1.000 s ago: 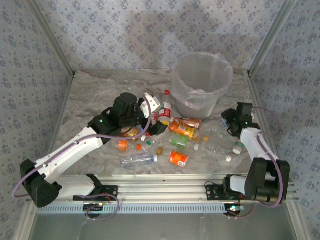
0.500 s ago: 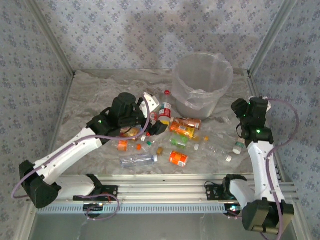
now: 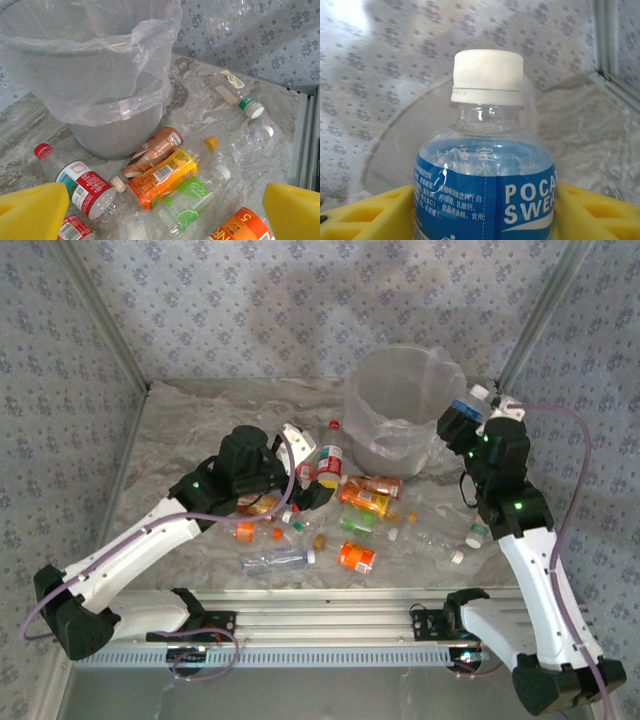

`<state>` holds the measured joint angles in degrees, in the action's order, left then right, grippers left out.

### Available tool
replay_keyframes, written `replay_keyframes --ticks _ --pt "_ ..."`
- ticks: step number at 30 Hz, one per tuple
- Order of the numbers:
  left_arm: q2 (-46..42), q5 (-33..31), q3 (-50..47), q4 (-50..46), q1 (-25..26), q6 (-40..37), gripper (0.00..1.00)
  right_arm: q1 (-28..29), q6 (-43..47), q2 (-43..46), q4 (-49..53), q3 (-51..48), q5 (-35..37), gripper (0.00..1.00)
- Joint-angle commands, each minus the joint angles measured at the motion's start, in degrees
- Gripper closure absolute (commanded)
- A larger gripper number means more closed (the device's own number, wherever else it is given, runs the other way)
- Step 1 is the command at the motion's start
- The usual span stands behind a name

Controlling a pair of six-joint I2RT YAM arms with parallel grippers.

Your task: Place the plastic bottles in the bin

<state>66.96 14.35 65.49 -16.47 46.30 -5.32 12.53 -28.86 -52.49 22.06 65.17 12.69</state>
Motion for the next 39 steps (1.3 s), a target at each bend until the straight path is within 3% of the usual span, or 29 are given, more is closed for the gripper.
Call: replay_keyframes --ticks 1,9,20,26,39 --pt "-1.4 1.3 0.2 1.4 0.5 0.2 0.0 3.3 6.5 -2.4 -2.8 6.7 5.8 0.34" --pt "-1.7 1.0 0.1 1.3 0.6 0.0 0.01 5.7 11.4 -12.6 -2.9 16.7 7.7 0.33" --pt "-2.0 -0.2 -0.2 1.4 0.7 -0.4 0.0 5.5 19.1 -30.1 6.7 32.4 -1.0 0.33" --pt "-1.7 -0.5 -0.4 1.8 0.7 -0.5 0.0 4.4 19.4 -36.8 14.3 37.1 -6.7 0.33" --pt "-1.7 -0.9 -1.0 2.2 0.6 -1.1 0.01 2.1 17.8 -49.8 27.7 48.2 -9.1 0.34"
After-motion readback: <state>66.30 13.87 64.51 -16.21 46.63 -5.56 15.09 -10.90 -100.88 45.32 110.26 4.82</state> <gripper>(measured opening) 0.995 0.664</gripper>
